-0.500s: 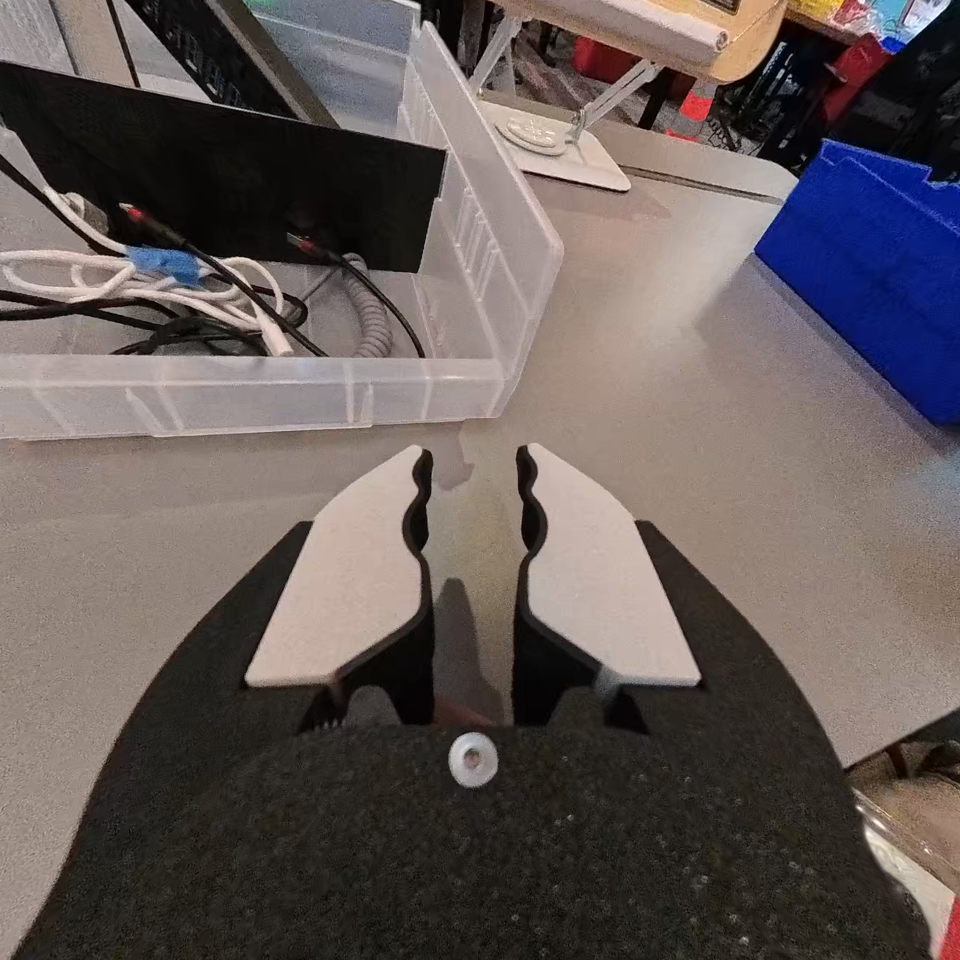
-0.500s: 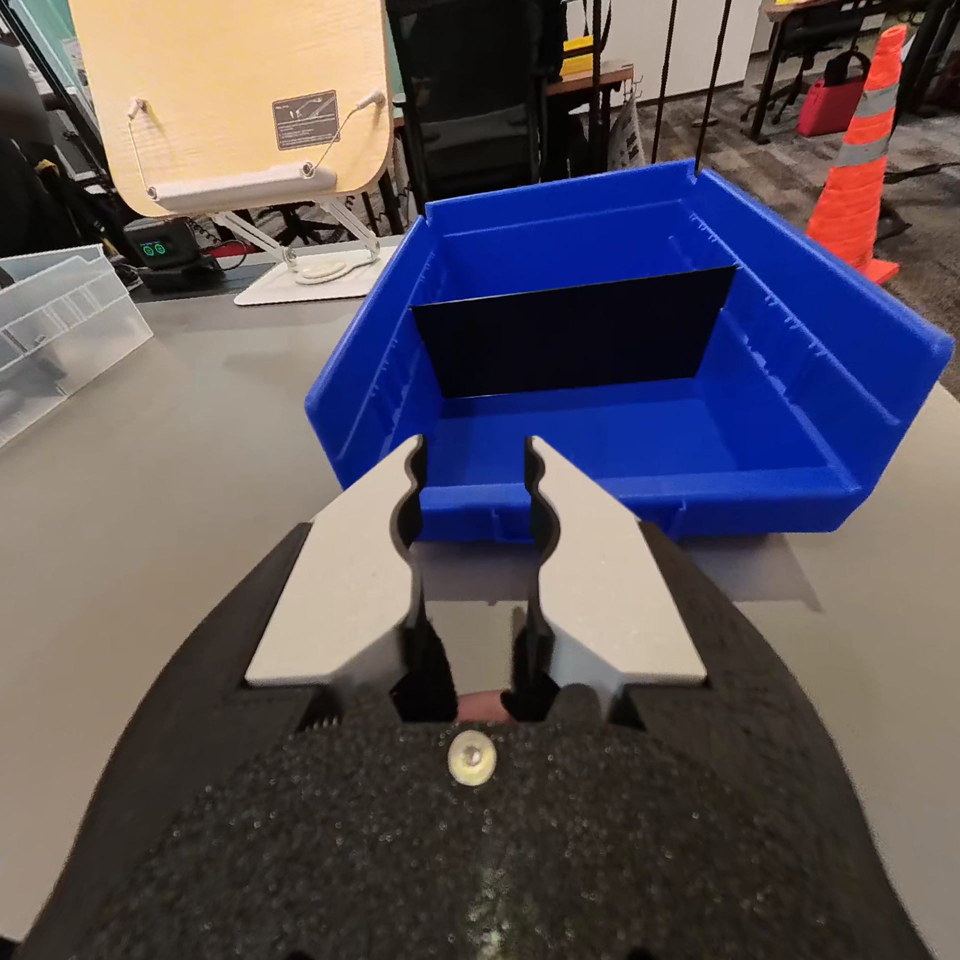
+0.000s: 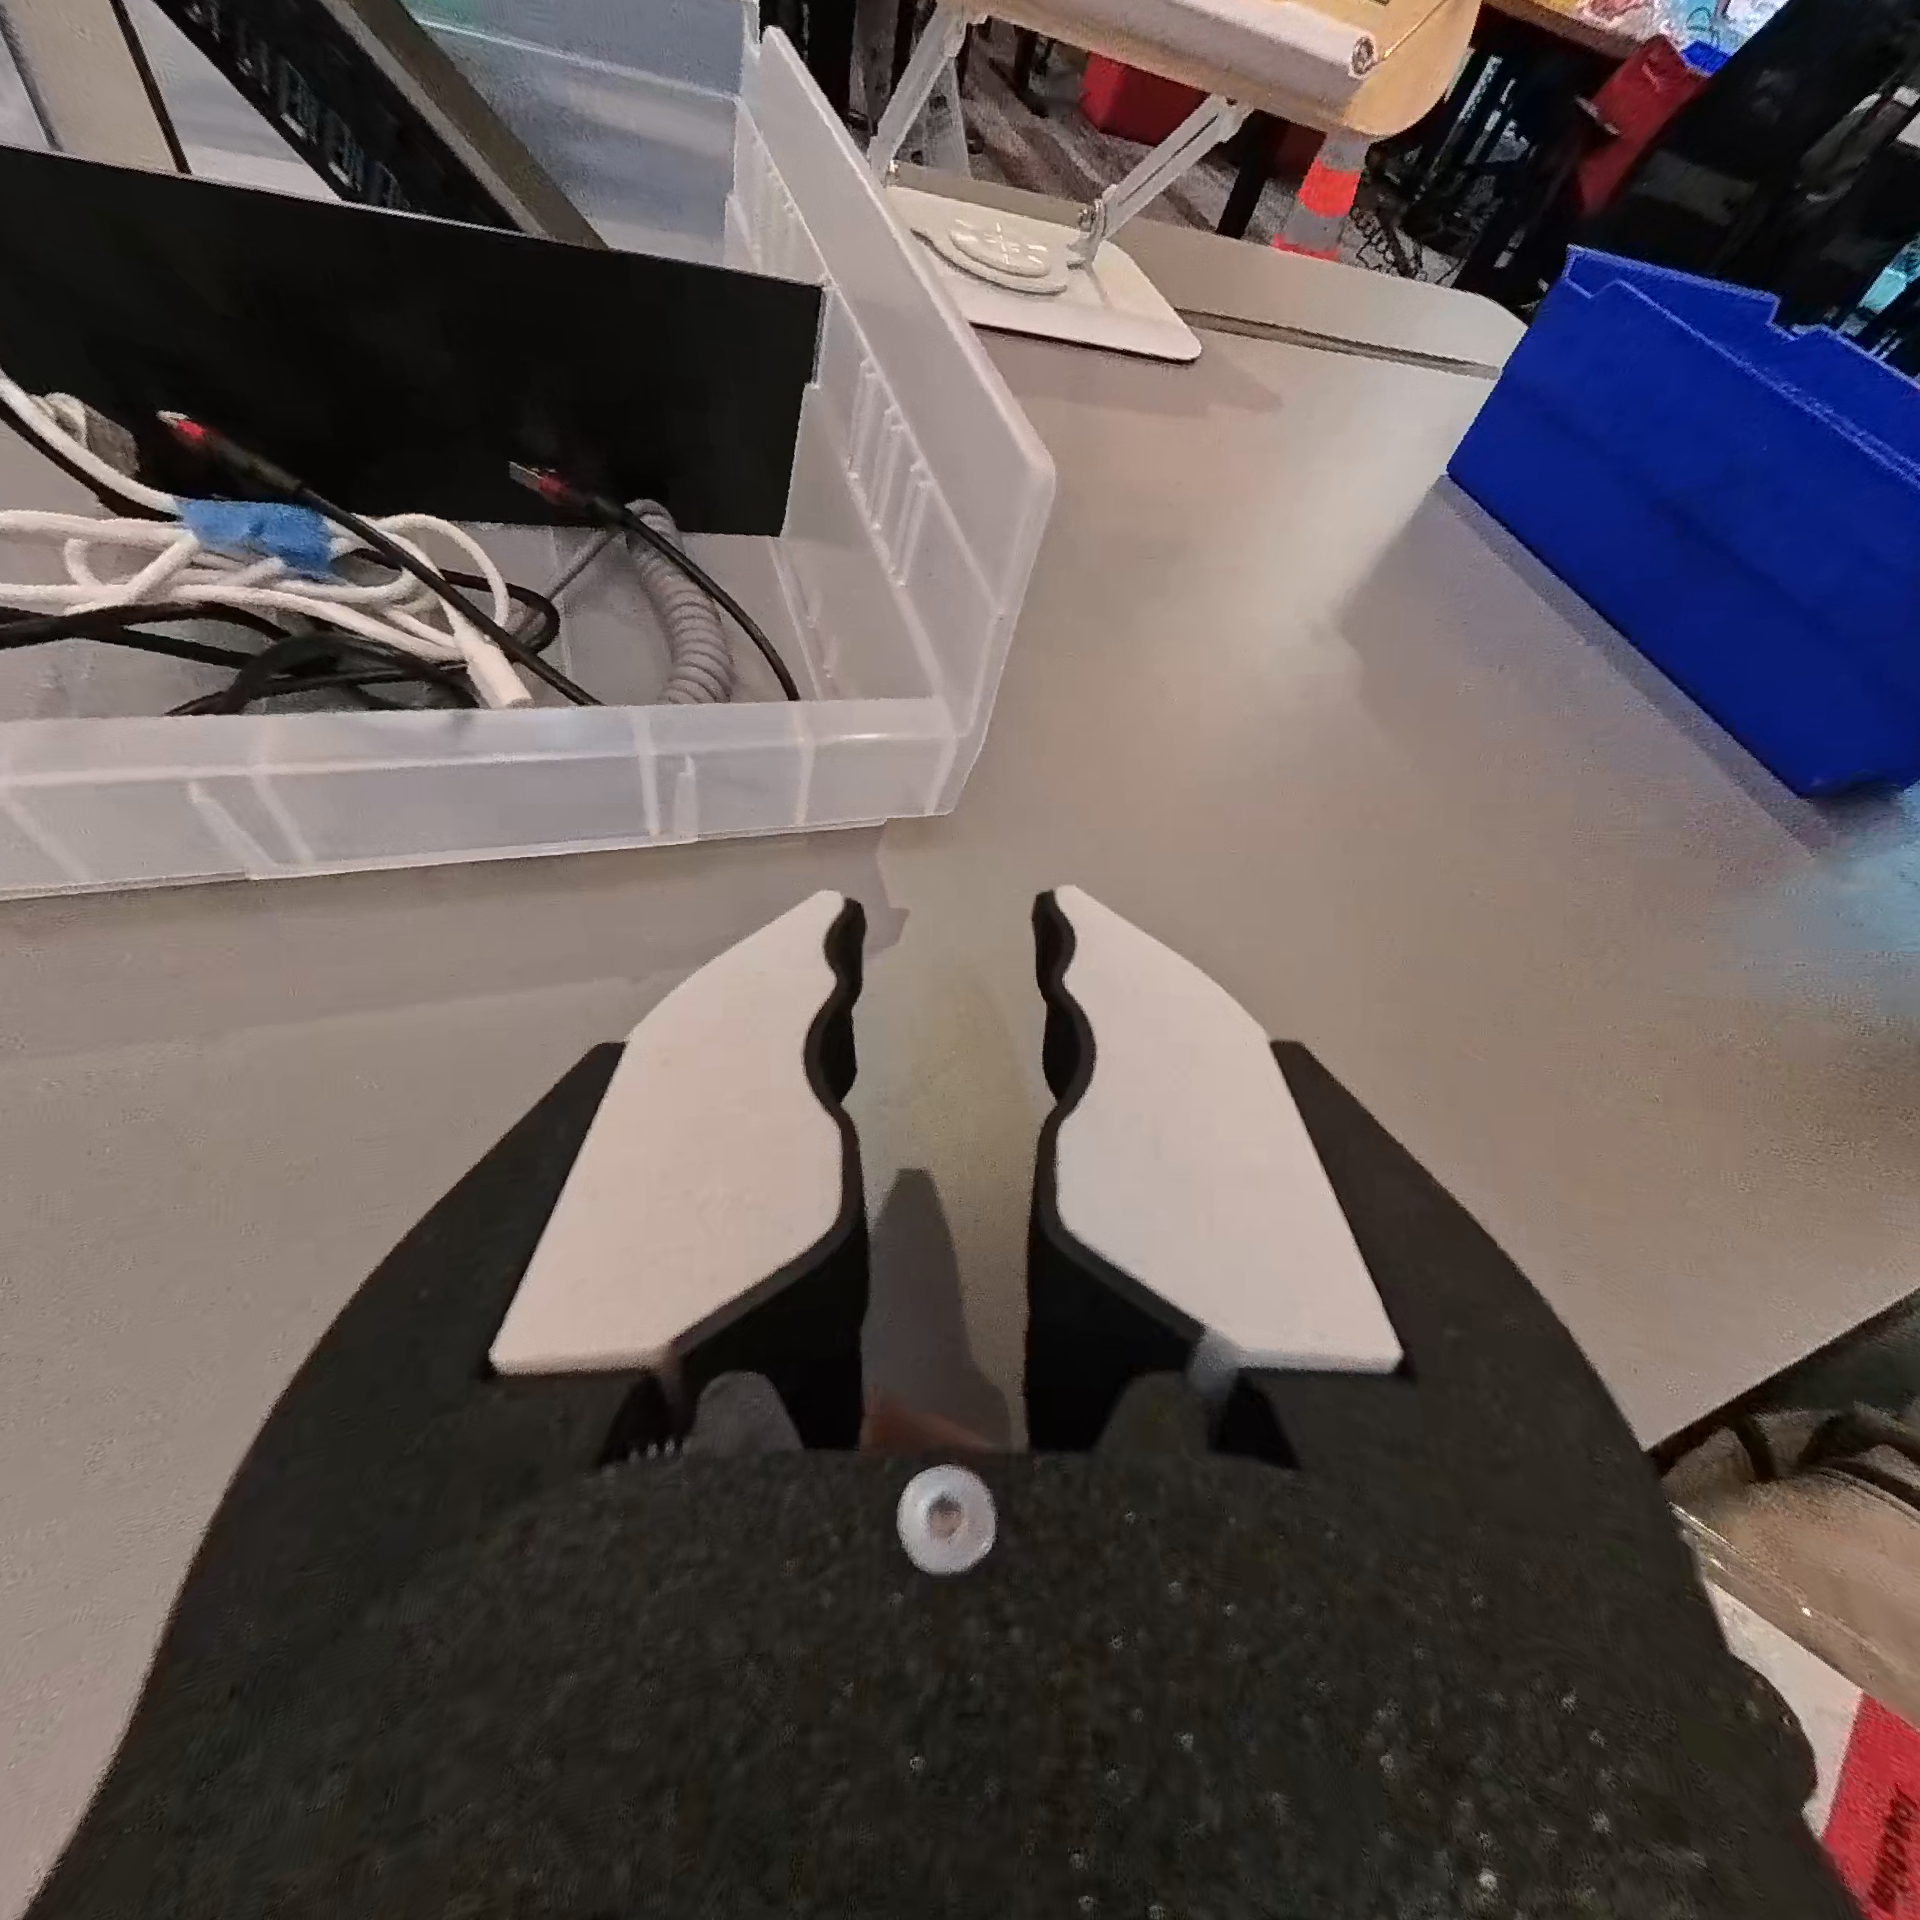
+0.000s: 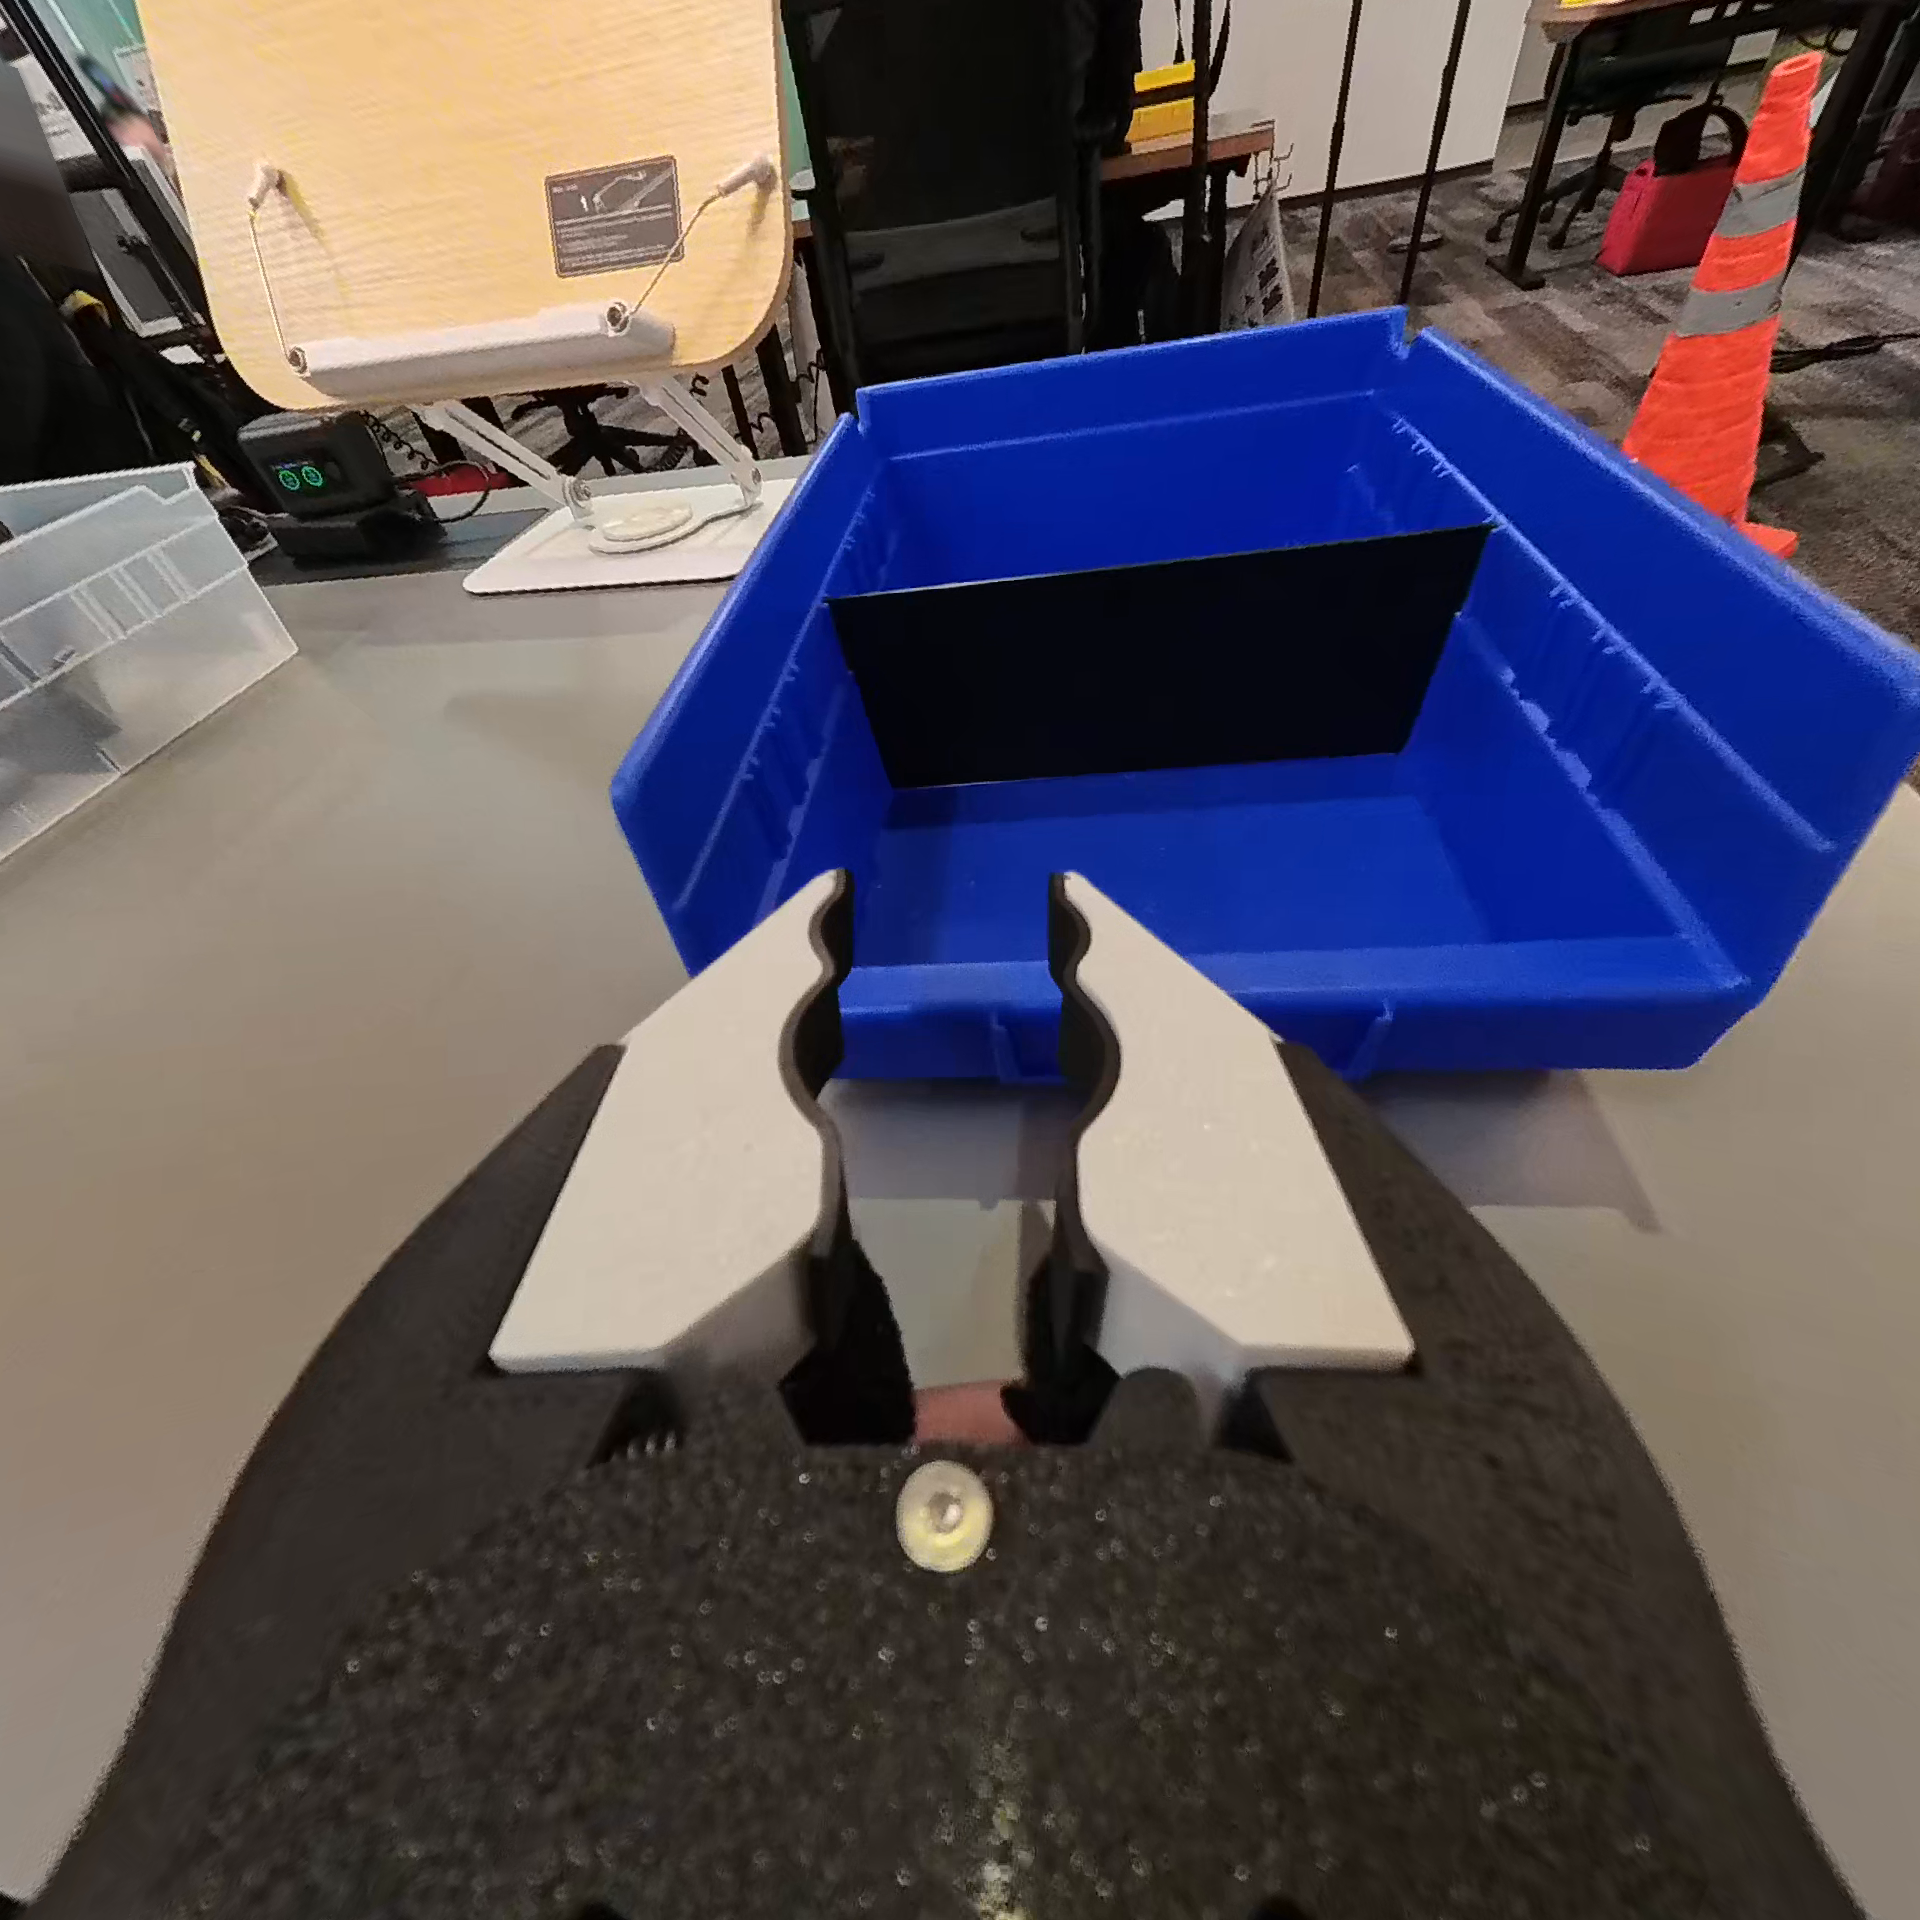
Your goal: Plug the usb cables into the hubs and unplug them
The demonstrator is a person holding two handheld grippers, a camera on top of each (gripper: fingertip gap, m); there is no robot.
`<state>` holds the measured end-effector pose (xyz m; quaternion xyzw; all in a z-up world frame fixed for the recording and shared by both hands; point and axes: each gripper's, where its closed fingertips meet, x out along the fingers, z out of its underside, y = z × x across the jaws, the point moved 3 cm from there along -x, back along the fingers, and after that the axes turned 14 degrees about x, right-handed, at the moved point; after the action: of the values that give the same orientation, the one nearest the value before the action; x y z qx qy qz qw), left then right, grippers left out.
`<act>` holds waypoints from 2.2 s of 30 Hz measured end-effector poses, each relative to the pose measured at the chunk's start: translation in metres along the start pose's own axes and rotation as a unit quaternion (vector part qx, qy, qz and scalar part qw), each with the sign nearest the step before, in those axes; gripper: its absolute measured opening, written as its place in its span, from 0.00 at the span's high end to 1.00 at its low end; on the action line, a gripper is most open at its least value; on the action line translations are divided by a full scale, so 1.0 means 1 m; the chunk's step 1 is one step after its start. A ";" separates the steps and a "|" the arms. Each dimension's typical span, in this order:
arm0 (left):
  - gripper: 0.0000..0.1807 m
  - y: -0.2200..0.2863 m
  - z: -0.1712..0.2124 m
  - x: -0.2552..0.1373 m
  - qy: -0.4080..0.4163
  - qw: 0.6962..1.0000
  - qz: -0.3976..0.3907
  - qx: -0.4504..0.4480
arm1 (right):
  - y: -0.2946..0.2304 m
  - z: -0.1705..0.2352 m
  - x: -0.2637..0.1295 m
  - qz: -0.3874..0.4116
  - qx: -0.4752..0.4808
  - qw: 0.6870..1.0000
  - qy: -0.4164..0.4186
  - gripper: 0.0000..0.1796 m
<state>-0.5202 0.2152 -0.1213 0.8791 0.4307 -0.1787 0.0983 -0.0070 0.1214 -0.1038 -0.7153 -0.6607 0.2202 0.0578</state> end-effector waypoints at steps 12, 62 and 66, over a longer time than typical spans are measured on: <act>0.67 0.042 0.000 0.005 -0.008 0.993 0.092 0.067 | -0.001 0.002 0.000 -0.001 0.004 1.000 -0.006 0.80; 0.78 -0.179 -0.109 0.205 -0.255 0.931 -0.018 -0.259 | -0.010 0.020 0.010 -0.077 0.096 0.990 -0.076 0.79; 0.83 -0.169 -0.142 0.189 -0.171 0.967 -0.003 -0.188 | -0.010 0.020 0.011 -0.070 0.088 0.991 -0.073 0.79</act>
<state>-0.5149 0.5018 -0.0697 0.7999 0.4364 -0.2420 0.3334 -0.0237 0.1288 -0.1205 -0.6411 -0.6899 0.3246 0.0879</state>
